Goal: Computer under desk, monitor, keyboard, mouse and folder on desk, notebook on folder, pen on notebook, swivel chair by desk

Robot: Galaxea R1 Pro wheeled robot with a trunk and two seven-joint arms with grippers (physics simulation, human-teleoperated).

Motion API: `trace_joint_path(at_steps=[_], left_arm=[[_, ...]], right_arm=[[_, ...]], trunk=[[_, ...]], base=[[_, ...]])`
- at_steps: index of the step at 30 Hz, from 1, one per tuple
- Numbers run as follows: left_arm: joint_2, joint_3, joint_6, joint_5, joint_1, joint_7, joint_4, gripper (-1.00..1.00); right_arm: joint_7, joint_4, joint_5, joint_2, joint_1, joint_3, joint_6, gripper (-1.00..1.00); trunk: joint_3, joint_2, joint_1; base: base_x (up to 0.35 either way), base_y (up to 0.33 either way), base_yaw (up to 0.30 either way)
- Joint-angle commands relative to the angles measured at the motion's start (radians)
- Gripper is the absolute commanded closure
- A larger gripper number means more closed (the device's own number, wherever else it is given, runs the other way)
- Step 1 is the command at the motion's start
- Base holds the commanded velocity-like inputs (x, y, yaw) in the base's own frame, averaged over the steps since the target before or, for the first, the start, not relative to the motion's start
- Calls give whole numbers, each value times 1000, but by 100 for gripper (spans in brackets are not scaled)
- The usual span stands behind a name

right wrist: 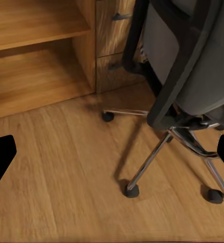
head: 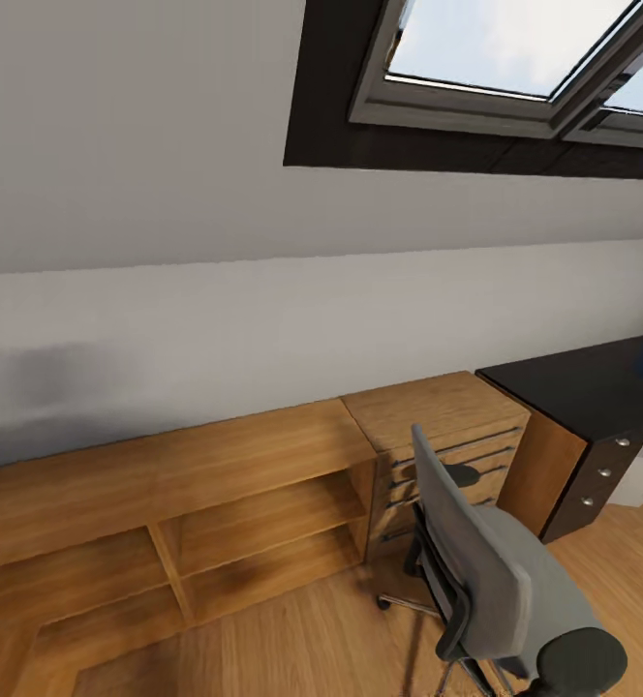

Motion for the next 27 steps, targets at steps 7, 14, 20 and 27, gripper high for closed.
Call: trace_joint_path(at_steps=[7,14,20,27], left_arm=[[0,-1,0,-7,0,9,-1,-100],[0,-2,0,-7,0,9,-1,-100],[0,-2,0,-7,0,8,-1,-100],[0,-2,5,-7,0,10,-1,-100]], right_arm=[[-6,1,-5,0,-1,9,-3,-100],[-6,1,-5,0,-1,9,-3,-100],[-6,1,-5,0,-1,9,-3,-100],[-6,1,-5,0,-1,9,-3,-100]], trunk=[[-2,-2,1],[-2,-2,1],[-2,-2,1],[-2,-2,1]], base=[[0,301,-300],[61,311,-300],[179,298,-300],[140,150,-300]])
